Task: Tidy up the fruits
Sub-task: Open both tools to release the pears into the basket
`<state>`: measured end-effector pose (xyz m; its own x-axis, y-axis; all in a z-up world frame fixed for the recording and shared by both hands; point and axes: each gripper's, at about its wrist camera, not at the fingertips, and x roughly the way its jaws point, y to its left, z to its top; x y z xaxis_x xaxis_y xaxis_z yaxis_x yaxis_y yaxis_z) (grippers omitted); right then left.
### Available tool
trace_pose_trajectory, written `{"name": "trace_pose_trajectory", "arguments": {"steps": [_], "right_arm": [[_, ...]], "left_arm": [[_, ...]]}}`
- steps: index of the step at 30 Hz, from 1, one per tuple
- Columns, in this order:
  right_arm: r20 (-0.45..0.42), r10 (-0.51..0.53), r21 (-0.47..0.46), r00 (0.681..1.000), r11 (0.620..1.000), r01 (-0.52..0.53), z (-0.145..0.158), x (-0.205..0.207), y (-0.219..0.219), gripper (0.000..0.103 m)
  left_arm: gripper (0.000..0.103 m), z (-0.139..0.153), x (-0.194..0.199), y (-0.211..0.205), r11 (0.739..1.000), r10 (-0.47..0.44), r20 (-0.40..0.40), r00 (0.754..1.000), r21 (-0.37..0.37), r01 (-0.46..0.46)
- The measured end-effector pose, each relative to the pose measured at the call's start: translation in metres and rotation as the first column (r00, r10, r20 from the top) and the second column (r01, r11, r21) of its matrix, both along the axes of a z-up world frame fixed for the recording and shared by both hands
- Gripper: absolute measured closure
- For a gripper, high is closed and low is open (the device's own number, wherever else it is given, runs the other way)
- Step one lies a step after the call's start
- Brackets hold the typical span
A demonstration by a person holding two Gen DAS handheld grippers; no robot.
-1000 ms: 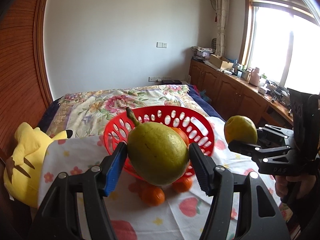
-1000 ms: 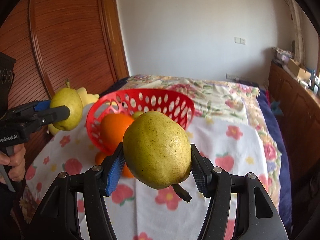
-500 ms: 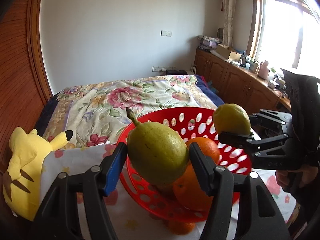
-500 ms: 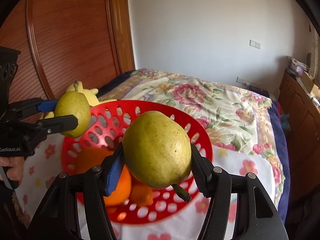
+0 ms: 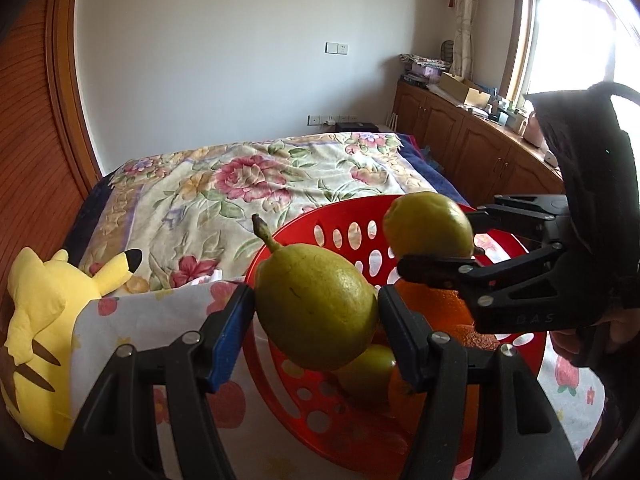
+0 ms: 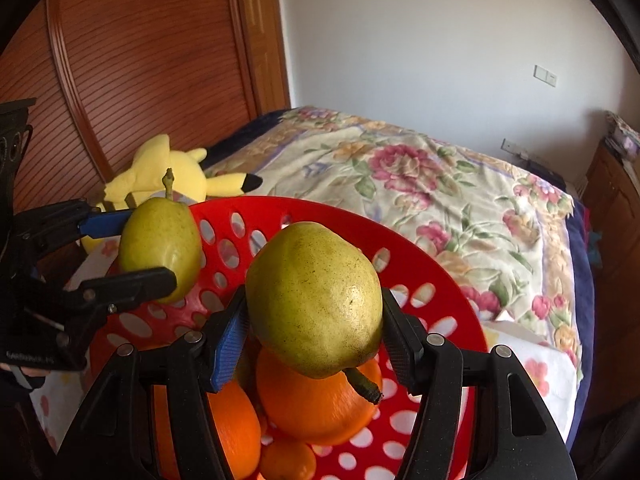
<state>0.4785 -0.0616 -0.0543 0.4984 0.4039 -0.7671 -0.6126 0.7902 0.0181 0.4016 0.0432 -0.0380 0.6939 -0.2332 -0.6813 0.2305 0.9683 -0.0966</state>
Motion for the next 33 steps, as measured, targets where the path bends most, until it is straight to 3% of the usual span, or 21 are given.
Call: {"name": "trace_pose_trajectory", "arguments": {"steps": [7, 20, 33], "right_arm": [[-0.053, 0.029, -0.047, 0.998, 0.998, -0.032, -0.006, 0.002, 0.010, 0.040], [0.003, 0.005, -0.053, 1.000, 0.999, -0.005, -0.001, -0.012, 0.010, 0.039], [0.087, -0.086, 0.080, 0.992, 0.994, 0.079, 0.030, -0.067, -0.033, 0.039]], "left_arm": [[0.040, -0.004, 0.004, -0.001, 1.000, -0.009, -0.012, 1.000, -0.002, 0.009], [0.040, -0.008, 0.004, -0.009, 0.999, -0.023, -0.023, 0.999, 0.030, 0.024], [0.040, 0.010, -0.031, -0.012, 1.000, 0.011, 0.032, 0.999, 0.022, -0.012]]}}
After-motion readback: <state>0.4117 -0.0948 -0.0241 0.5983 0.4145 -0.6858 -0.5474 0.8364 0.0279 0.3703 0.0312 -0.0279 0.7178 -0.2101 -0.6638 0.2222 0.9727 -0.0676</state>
